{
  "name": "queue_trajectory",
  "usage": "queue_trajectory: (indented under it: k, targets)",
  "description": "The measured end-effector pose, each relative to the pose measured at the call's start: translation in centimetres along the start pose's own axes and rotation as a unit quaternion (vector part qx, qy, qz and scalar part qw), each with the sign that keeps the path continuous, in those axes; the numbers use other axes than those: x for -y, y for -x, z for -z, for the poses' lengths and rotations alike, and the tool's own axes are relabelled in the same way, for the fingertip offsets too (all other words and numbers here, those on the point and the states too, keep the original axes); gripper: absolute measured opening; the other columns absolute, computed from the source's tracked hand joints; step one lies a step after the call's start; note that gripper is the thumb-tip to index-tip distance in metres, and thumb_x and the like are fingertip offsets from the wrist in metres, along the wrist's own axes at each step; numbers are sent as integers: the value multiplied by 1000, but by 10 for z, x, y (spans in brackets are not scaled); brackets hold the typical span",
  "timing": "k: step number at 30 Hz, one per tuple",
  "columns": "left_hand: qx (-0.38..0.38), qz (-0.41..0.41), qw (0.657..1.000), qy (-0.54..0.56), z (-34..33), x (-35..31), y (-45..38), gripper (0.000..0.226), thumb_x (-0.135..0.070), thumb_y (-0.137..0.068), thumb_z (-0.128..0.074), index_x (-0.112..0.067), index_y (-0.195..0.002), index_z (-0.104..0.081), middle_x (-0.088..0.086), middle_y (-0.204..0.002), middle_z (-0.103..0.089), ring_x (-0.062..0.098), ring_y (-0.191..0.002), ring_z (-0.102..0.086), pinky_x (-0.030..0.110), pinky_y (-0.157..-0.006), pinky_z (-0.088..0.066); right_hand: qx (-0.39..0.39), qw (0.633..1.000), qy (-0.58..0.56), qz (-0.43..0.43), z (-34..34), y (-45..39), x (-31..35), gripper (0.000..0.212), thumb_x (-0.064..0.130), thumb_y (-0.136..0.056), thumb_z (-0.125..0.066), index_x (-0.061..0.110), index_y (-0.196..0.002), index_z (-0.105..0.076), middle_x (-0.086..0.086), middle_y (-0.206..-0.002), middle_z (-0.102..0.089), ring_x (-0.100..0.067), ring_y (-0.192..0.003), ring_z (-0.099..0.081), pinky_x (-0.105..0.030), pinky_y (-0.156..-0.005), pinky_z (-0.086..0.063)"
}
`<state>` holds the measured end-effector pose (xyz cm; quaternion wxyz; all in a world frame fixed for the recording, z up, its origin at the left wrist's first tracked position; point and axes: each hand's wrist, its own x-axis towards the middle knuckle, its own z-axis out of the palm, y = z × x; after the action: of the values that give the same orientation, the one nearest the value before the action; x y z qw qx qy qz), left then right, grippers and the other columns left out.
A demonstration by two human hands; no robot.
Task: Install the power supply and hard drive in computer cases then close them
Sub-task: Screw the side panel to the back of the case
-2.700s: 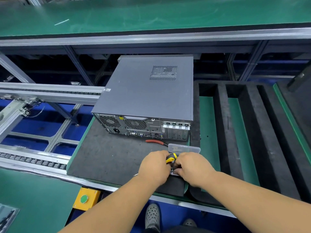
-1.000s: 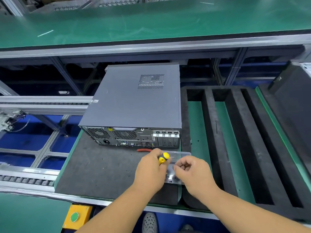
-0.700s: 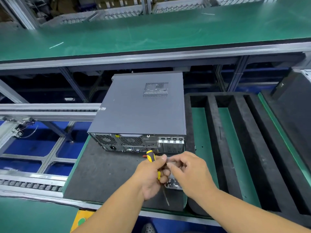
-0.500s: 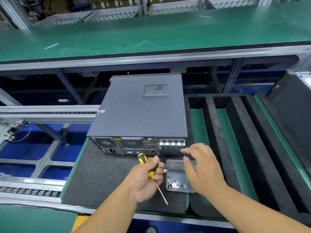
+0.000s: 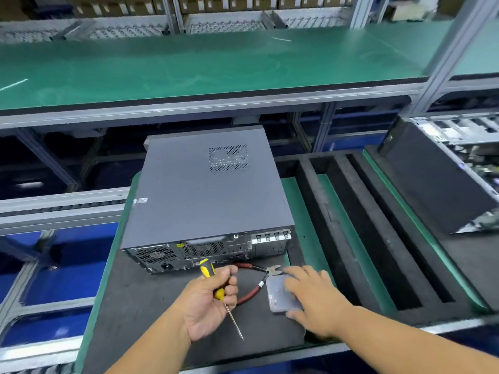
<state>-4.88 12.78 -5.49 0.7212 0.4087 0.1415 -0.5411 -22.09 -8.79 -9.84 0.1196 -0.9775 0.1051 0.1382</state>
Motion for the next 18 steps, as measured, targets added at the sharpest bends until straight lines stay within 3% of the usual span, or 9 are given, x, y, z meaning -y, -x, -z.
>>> queue_trajectory:
  k: [3, 6, 8, 12, 16, 18]
  targets:
    - [30, 40, 999, 11, -7, 1, -7, 10, -12, -89, -63, -3, -85, -66, 13, -79, -55, 17, -59, -47, 23, -44, -41, -91, 982, -75, -151, 3, 12, -7, 43, 66, -78, -58, 31, -86, -35, 14, -107, -48, -18, -98, -48, -33, -77, -39]
    - [53, 76, 996, 12, -15, 5, -11, 14, -13, -92, -62, -4, -81, -65, 14, -78, -55, 18, -58, -47, 24, -44, -40, -187, 901, -223, -323, -9, 32, -16, 47, 67, -75, -62, 28, -80, -36, 9, -84, -47, -14, -72, -50, -33, -58, -37]
    - [58, 94, 994, -5, -22, 9, -13, 17, -13, -94, -60, -4, -81, -64, 14, -77, -55, 18, -57, -46, 24, -44, -39, -188, 860, -290, -376, -11, 34, -21, 46, 64, -80, -65, 25, -88, -42, 5, -88, -53, -13, -71, -55, -33, -59, -43]
    - [41, 100, 993, -48, -38, 15, -19, 18, -15, -98, -55, -6, -84, -63, 10, -73, -53, 16, -55, -43, 23, -43, -36, -147, 838, -364, -379, -6, 21, -16, 46, 53, -98, -57, 19, -128, -52, 0, -125, -56, -20, -106, -61, -34, -82, -48]
    - [12, 82, 993, -82, -49, 15, -25, 16, -13, -102, -52, -6, -95, -65, 6, -69, -50, 14, -53, -42, 23, -43, -35, -217, 832, -312, -405, 3, 24, 10, 16, 27, -100, -51, 30, -114, -57, 7, -115, -60, -14, -98, -59, -37, -82, -53]
    - [11, 77, 992, -102, -53, 14, -24, 13, -11, -99, -56, -4, -97, -67, 7, -69, -51, 15, -54, -44, 24, -44, -37, -240, 836, -338, -360, 14, 27, 27, 20, 25, -98, -52, 44, -100, -56, 17, -103, -61, -1, -91, -57, -28, -76, -52]
